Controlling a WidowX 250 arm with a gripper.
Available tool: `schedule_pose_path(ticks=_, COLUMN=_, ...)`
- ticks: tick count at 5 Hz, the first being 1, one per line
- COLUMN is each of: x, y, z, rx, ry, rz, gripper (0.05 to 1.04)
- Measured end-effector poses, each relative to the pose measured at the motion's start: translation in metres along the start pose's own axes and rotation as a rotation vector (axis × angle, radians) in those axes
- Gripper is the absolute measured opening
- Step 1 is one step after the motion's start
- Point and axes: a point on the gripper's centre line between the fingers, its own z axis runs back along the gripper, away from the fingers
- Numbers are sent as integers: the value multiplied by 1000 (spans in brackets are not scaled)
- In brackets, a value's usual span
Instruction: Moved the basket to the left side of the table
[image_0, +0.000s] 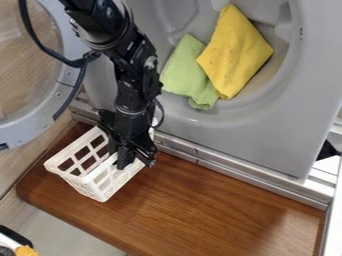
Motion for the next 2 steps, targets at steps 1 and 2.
schedule_pose_path(ticks=1, x=4, y=1, z=-2, rx=4, ry=0, rz=-5, gripper=300)
schedule_pose_path(ticks=2, x=8, y=-7, z=0, rx=9, ry=-6, rz=-17, gripper=598)
